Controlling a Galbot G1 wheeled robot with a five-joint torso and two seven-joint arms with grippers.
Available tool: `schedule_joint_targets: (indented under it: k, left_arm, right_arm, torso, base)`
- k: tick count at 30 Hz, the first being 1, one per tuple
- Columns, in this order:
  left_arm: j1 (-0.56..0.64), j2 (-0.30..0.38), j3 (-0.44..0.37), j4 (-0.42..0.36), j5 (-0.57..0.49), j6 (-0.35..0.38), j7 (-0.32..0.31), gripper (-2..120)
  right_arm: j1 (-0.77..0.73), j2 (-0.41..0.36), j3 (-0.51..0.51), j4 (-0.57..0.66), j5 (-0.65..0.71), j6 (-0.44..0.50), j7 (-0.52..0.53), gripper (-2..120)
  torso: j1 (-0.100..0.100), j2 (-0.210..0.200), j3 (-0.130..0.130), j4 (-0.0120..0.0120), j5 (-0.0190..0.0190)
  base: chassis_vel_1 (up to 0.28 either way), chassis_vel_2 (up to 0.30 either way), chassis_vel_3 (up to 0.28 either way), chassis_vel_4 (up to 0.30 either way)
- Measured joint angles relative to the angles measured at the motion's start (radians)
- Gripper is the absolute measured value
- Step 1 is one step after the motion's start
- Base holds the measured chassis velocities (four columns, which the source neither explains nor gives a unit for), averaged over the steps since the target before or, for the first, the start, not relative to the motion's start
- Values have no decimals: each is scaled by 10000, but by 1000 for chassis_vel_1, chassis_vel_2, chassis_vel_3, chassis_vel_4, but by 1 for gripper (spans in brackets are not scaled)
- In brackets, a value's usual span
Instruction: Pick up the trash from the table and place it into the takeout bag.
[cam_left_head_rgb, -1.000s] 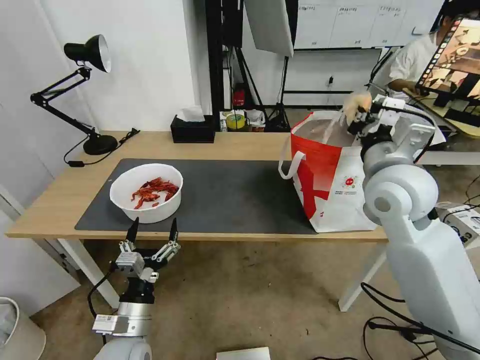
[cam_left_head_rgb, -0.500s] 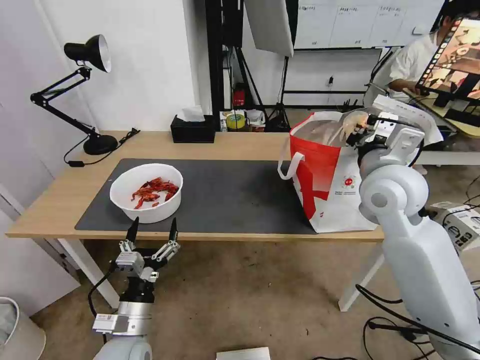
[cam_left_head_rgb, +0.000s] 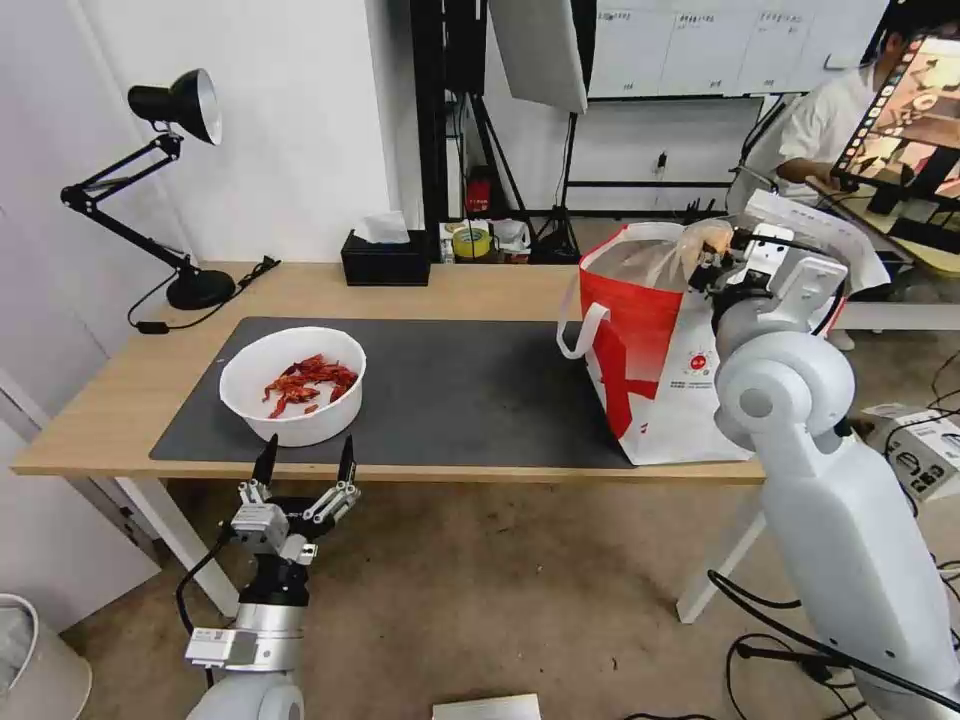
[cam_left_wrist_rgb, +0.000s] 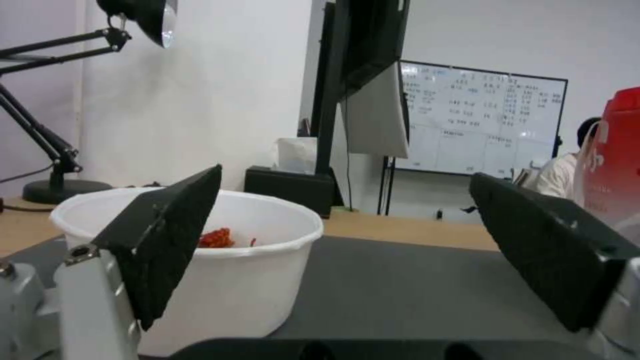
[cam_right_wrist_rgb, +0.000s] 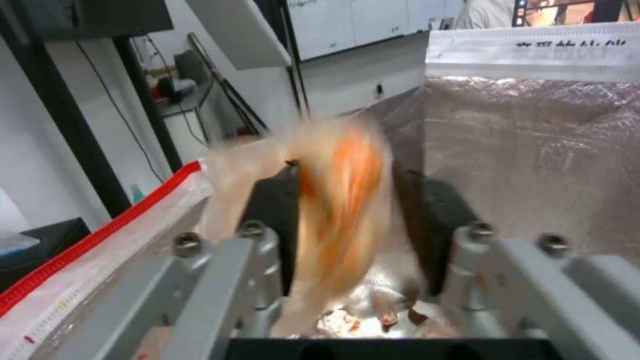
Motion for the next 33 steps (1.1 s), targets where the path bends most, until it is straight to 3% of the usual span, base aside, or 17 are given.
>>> schedule_joint_targets:
  k: [7, 9, 11, 16, 26, 30, 32, 33]
  left_arm:
    - [-2, 0, 0, -49, 27, 0, 3, 100]
    - [-1, -1, 0, -54, 29, 2, 4, 100]
    - [-1, -1, 1, -62, 35, 12, 5, 100]
    - [-3, -1, 6, -73, 43, 22, 5, 100]
    - [-10, -1, 53, -107, 61, 40, 6, 100]
    - [-7, -1, 76, -114, 65, 46, 6, 100]
    - [-4, -1, 81, -115, 66, 50, 6, 100]
    - [-4, -1, 81, -115, 66, 50, 6, 100]
  right_arm:
    - [-25, 8, 110, 32, 0, 9, 6, 69]
    - [-39, 8, 125, 40, -1, 10, 6, 72]
    - [-70, 8, 157, 69, -1, 12, 2, 84]
    - [-150, 0, 225, 160, -18, 30, -121, 97]
    - [-728, -249, 361, 831, -1812, 1194, -2083, 100]
    - [-1123, -367, 404, 962, -2496, 2179, -2931, 100]
    - [-1600, -445, 493, 963, -3101, 3240, -3836, 100]
    - [-1600, -445, 493, 963, -3101, 3240, -3836, 100]
  torso:
    - [0, 0, 0, 0, 0]
    - [0, 0, 0, 0, 0]
    - [0, 0, 0, 0, 0]
    - [0, 0, 0, 0, 0]
    - [0, 0, 0, 0, 0]
    - [-1, 1, 0, 0, 0]
    - [0, 0, -1, 0, 1]
    - [0, 0, -1, 0, 1]
  base:
    - [0, 0, 0, 0]
    - [0, 0, 0, 0]
    - [0, 0, 0, 0]
    - [0, 0, 0, 0]
    - [0, 0, 0, 0]
    - [0, 0, 0, 0]
    - [0, 0, 0, 0]
    - [0, 0, 0, 0]
